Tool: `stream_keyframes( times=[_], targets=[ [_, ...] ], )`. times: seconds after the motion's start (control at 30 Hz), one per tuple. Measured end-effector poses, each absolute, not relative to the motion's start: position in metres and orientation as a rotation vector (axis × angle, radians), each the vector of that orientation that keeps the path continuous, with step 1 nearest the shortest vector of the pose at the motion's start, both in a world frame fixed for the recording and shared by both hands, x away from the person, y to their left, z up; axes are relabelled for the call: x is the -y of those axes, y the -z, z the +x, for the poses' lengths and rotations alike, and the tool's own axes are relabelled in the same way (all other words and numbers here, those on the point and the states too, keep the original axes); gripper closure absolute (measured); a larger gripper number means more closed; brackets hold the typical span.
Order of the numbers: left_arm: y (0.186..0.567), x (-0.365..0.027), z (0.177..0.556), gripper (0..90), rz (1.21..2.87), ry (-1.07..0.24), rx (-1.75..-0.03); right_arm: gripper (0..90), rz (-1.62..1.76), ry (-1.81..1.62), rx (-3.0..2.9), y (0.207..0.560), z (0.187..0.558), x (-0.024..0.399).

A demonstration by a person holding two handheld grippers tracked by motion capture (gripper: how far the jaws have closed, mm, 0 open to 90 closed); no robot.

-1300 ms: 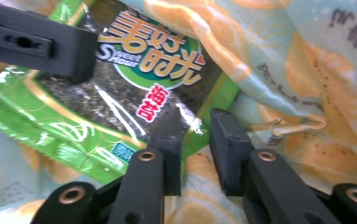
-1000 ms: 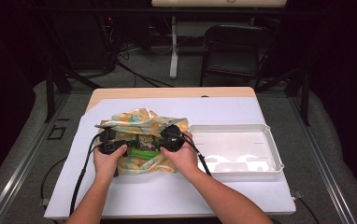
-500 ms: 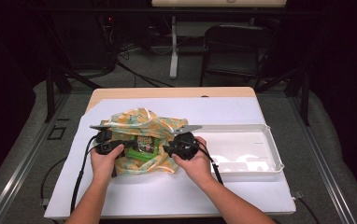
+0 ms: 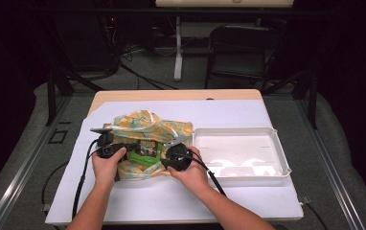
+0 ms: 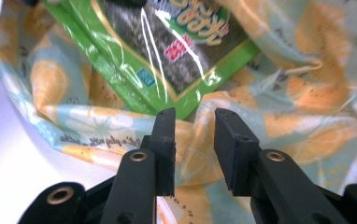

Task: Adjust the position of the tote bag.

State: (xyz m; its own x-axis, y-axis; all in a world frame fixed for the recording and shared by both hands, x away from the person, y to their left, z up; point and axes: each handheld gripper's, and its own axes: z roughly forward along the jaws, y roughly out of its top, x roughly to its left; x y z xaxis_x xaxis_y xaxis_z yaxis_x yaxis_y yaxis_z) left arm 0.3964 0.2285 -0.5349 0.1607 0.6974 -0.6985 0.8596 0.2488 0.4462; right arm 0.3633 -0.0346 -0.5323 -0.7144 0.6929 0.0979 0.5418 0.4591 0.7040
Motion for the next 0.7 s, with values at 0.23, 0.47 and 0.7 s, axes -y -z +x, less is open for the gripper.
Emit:
stream_keyframes(
  times=[0.23,0.47,0.7],
  targets=[
    [0.531,-0.232,0.397,72.8,1.456,0.264,-1.588,73.1,1.103,-1.045,-2.539,0.542,0.367,0.032],
    [0.526,-0.237,0.395,72.8,1.434,0.257,-1.596,74.2,1.100,-1.023,-2.556,0.547,0.367,0.029],
    [0.523,-0.239,0.394,72.8,1.422,0.286,-1.590,74.7,1.100,-1.011,-2.564,0.549,0.368,0.029]
  ],
)
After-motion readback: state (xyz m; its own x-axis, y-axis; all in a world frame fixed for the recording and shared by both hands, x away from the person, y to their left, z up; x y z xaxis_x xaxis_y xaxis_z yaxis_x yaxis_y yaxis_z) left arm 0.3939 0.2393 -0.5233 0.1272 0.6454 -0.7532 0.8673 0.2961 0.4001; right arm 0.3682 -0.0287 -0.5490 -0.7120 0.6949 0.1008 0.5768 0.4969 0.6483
